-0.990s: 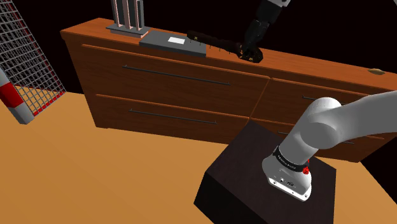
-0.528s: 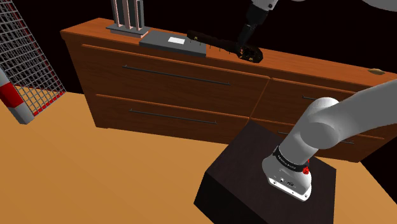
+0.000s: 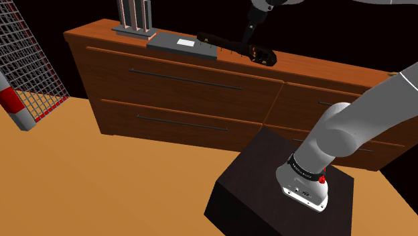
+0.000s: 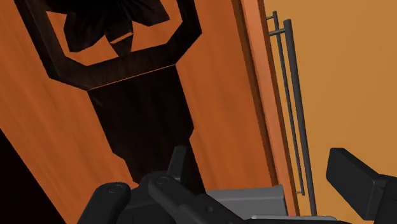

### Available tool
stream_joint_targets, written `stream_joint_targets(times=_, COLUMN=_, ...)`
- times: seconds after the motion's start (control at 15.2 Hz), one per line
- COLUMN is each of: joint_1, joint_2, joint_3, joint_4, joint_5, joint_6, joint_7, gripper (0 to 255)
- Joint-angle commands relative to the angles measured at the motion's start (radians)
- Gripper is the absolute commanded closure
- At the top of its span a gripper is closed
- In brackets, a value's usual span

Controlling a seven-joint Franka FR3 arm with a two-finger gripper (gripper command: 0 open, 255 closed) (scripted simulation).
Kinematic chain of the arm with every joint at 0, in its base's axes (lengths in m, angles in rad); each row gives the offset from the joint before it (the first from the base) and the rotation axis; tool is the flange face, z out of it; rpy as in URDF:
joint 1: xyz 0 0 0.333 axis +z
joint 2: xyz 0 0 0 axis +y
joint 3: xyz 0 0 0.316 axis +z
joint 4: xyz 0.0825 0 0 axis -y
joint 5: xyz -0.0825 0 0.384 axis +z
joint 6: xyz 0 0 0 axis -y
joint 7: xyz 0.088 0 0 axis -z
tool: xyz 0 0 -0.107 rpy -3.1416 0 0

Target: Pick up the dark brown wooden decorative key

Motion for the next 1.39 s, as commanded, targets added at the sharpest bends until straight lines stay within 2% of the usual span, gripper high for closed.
stream_joint_targets(times=0.0, joint_1=0.003, joint_2=0.064, joint_3=-0.013, joint_4=0.049, joint_5=-0.016, joint_6=0.037, joint_7=-0.049, gripper=0)
stream_joint_targets(times=0.4, joint_1=0.006, joint_2=0.242, joint_3=-0.046, joint_4=0.206, joint_5=-0.037, joint_6=0.125, joint_7=-0.187, gripper=0)
stream_joint_targets(times=0.99, joint_1=0.002, joint_2=0.252, joint_3=-0.05, joint_4=0.115, joint_5=-0.047, joint_6=0.225, joint_7=-0.171, gripper=0)
stream_joint_targets(times=1.06, joint_1=0.002, joint_2=0.251, joint_3=-0.05, joint_4=0.113, joint_5=-0.047, joint_6=0.226, joint_7=-0.172, gripper=255)
stream_joint_targets(times=1.32, joint_1=0.002, joint_2=0.252, joint_3=-0.05, joint_4=0.113, joint_5=-0.047, joint_6=0.227, joint_7=-0.172, gripper=255)
